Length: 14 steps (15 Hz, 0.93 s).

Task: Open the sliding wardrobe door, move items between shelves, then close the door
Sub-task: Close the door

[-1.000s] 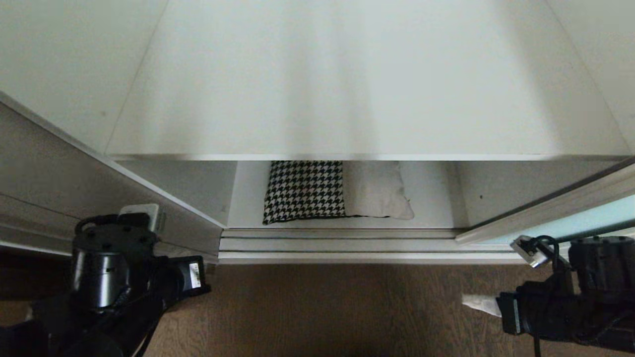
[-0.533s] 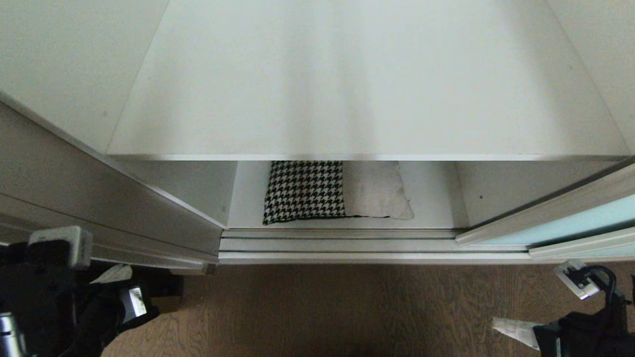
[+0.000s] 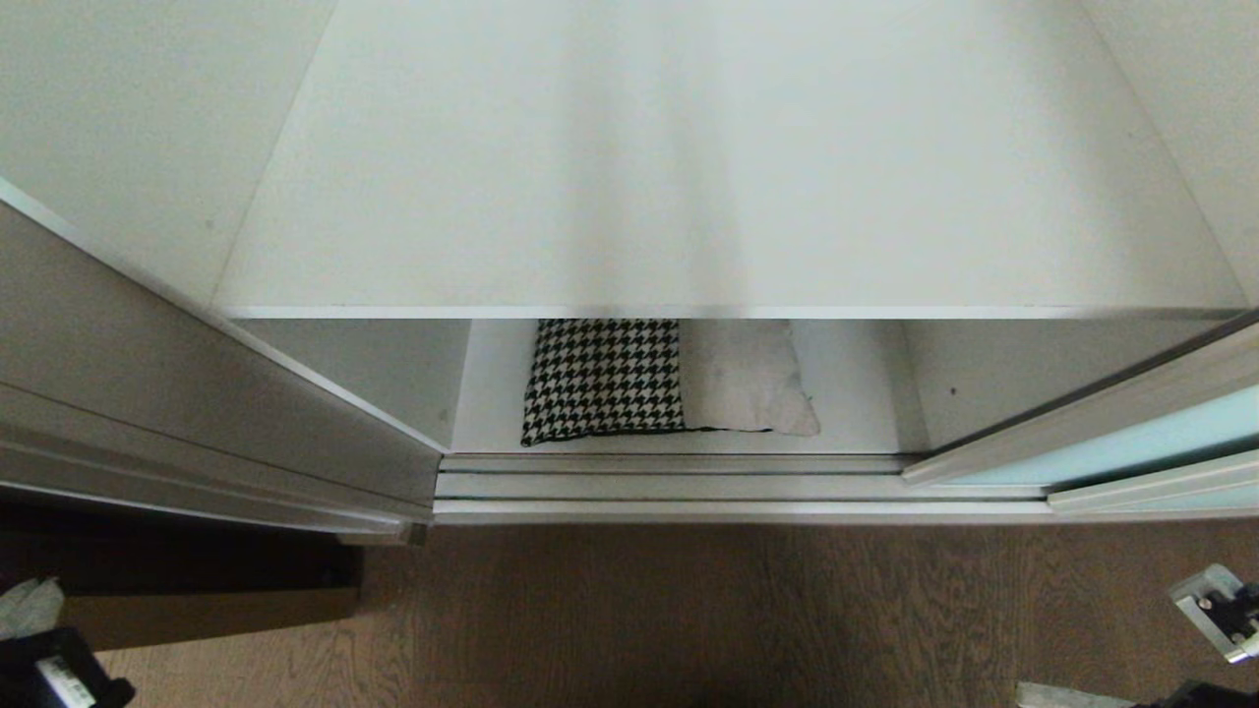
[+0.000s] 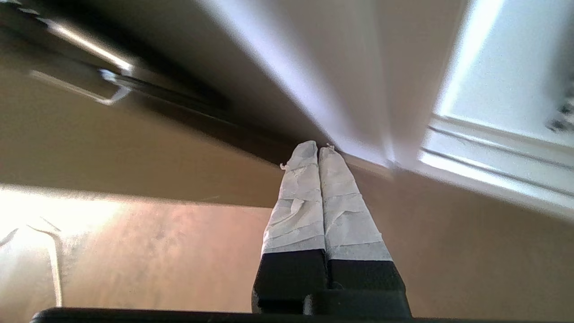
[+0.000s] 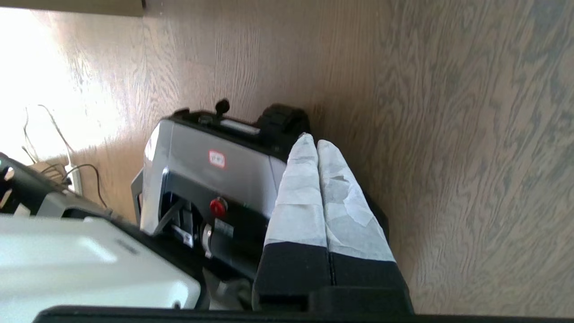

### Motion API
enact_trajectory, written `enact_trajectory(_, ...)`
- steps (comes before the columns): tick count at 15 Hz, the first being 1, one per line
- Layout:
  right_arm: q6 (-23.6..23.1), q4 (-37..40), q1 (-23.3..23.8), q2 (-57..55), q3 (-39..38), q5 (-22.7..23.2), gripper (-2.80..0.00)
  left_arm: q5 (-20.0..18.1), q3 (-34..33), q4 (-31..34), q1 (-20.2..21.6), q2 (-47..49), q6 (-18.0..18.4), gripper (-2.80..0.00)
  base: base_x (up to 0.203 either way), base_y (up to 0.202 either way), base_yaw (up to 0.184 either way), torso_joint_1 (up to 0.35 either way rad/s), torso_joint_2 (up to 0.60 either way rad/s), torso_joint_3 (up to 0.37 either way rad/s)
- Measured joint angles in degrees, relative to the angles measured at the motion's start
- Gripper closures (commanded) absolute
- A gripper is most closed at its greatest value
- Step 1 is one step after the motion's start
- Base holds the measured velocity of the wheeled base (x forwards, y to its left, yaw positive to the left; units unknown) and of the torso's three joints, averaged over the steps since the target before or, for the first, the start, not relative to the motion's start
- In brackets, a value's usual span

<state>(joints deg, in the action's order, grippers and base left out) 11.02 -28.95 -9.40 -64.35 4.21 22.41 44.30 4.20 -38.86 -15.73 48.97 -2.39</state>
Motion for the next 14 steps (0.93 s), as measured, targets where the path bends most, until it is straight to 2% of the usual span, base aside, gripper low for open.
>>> enact_trajectory(3,-0.09,6.11,-0.05,6.76,0.21,0.22,0.0,-2.61,-2.47,1.83,6.28,-11.15,4.13,0.0,0.0,0.0,0.0,0.0,0.0,0.0)
enact_trajectory(6,-0.17,16.41,-0.13,14.2,3.1,0.9,0.0,-4.07,-3.73,6.27,12.26,-21.14,5.21,0.0,0.0,0.0,0.0,0.0,0.0,0.0)
enact_trajectory(9,-0.26,24.61,-0.18,21.84,4.86,1.95,0.0,-6.32,-4.09,10.2,15.01,-28.74,5.78,0.0,0.0,0.0,0.0,0.0,0.0,0.0)
enact_trajectory(12,-0.35,28.68,-0.22,27.62,5.09,3.02,0.0,-12.15,-4.15,17.59,15.57,-35.82,6.08,0.0,0.0,0.0,0.0,0.0,0.0,0.0)
enact_trajectory(14,-0.35,30.48,-0.22,30.49,4.99,4.2,0.0,-19.05,-3.99,25.63,15.63,-42.2,8.37,0.0,0.0,0.0,0.0,0.0,0.0,0.0)
